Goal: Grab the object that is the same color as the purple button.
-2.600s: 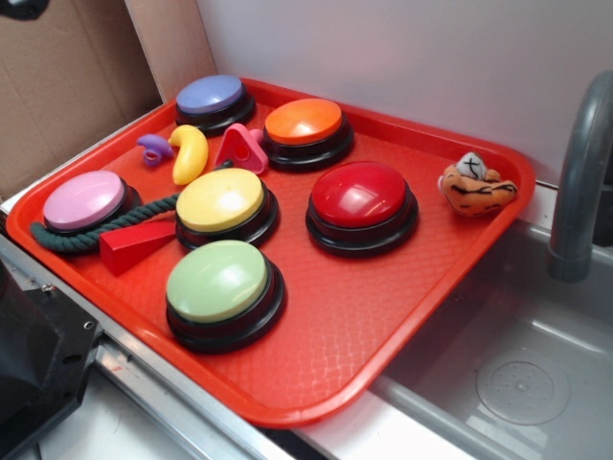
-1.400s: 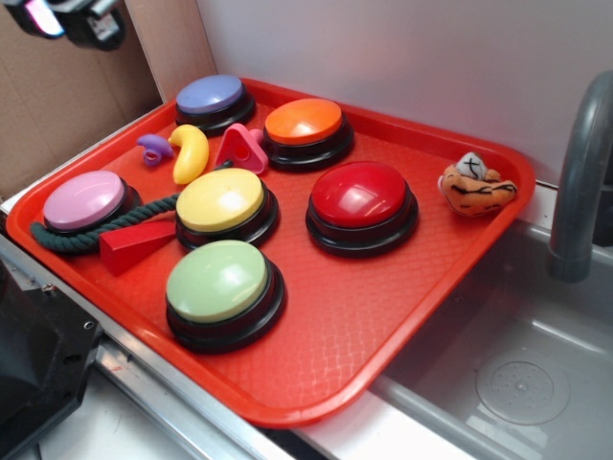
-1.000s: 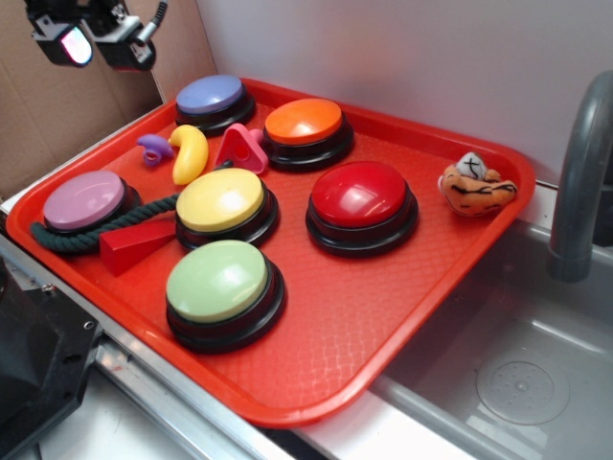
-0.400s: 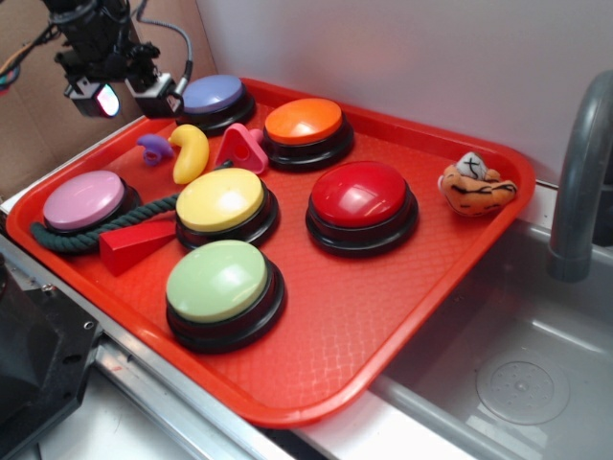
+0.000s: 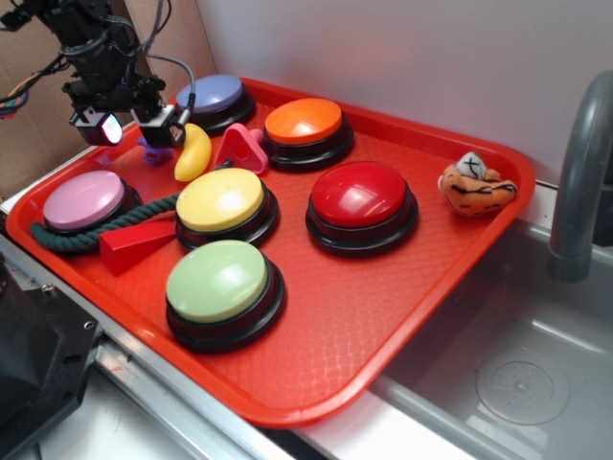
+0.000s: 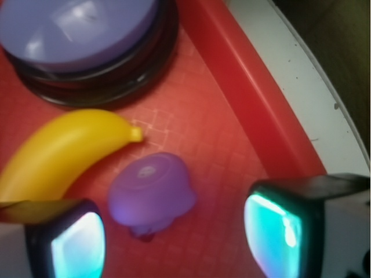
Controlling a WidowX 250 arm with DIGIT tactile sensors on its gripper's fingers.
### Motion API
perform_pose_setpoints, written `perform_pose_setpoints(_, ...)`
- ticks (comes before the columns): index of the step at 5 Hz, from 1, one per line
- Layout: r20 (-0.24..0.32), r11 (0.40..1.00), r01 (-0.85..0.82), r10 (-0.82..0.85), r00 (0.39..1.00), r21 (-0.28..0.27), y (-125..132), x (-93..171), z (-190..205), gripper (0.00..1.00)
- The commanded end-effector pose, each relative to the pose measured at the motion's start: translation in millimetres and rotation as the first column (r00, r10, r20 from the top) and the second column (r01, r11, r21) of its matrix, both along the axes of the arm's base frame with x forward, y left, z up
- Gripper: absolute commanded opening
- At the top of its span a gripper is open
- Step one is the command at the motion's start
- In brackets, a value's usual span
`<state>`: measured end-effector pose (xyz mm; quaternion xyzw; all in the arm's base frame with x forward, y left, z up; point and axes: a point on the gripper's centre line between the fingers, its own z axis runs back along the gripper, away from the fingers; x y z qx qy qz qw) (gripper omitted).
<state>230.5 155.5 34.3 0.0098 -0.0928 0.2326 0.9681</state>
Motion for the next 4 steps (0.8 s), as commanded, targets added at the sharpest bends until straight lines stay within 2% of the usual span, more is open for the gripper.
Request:
perform_pose_setpoints(1,0.008,1.000,0.010,-0.010,1.000,0.010,4.2,6.0,-3.6,0.84)
perform_pose_setpoints(2,0.020,1.000,0.020,-0.021,1.000,0.014,3.9,8.1,-3.0,0.19)
perform_pose_setpoints(3,0.024,0.999,0.028,-0.029,0.999,0.021,3.9,8.8,-0.8,0.05)
perform_pose_setpoints(4,0.035,0.998,0.027,-0.028,0.999,0.051,-0.2,10.6,6.5,0.00)
